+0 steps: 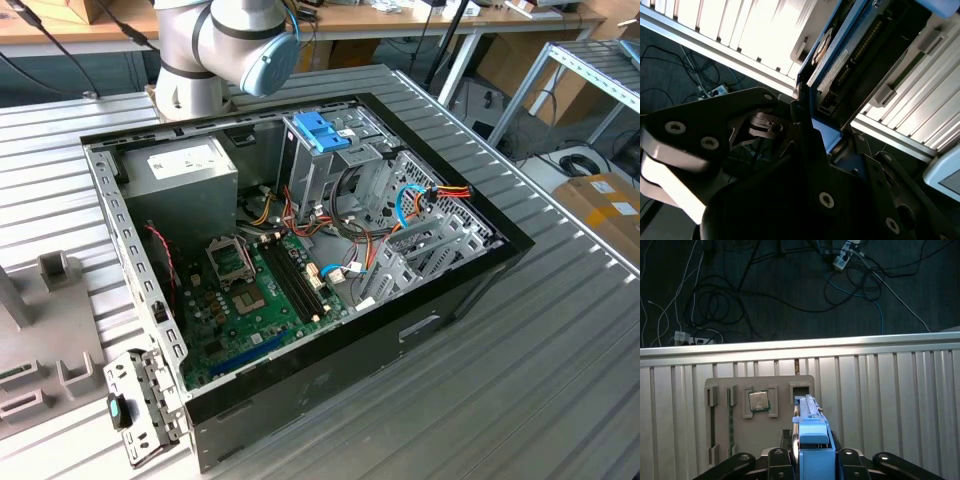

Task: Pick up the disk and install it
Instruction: 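Pick up the disk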

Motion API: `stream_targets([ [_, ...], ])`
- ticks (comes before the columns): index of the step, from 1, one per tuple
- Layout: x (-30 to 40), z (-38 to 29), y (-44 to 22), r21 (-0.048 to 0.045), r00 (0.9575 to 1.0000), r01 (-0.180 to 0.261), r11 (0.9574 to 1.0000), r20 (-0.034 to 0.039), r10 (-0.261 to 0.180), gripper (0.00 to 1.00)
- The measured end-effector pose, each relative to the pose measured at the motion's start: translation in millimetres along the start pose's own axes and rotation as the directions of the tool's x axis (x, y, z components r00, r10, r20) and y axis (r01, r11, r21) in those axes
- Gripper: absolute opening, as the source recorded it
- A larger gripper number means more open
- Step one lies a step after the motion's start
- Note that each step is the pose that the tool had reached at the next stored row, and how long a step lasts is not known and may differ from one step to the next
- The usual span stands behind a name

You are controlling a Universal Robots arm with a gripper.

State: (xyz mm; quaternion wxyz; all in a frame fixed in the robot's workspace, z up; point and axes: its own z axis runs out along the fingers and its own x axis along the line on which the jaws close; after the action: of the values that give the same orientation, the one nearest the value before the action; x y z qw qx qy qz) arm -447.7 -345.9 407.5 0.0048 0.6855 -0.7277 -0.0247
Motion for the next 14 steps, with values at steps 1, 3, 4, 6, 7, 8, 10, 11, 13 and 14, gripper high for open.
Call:
stream_targets([
  [1, 0.0, -0.9, 0.0, -0.0001, 1.0000, 0.000, 1.0000, -0.0001, 0.000, 0.37],
  [3, -0.1, -2.9, 0.1, 0.0000, 1.0000, 0.000, 1.0000, 0.0000, 0.000, 0.37],
  [4, -0.1, -4.4, 0.2, -0.0001, 1.0000, 0.000, 1.0000, 0.0000, 0.000, 0.37],
  [6, -0.2, -6.0, 0.2, 0.0000, 1.0000, 0.000, 1.0000, 0.0000, 0.000, 0.37],
  [7, -0.2, -7.9, 0.3, 0.0000, 1.0000, 0.000, 1.0000, 0.0000, 0.000, 0.37],
  [8, -0.3, -8.9, 0.4, -0.0001, 1.0000, 0.000, 1.0000, -0.0001, 0.000, 0.37],
  [10, -0.3, -10.7, 0.4, -0.0002, 1.0000, 0.000, 1.0000, -0.0001, 0.000, 0.37],
  [11, -0.3, -11.6, 0.5, -0.0002, 1.0000, 0.000, 1.0000, -0.0001, 0.000, 0.37],
  [13, -0.4, -14.4, 0.6, 0.0000, 1.0000, 0.000, 1.0000, 0.0000, 0.000, 0.37],
  [14, -0.4, -15.9, 0.7, -0.0001, 1.0000, 0.000, 1.0000, -0.0001, 0.000, 0.37],
])
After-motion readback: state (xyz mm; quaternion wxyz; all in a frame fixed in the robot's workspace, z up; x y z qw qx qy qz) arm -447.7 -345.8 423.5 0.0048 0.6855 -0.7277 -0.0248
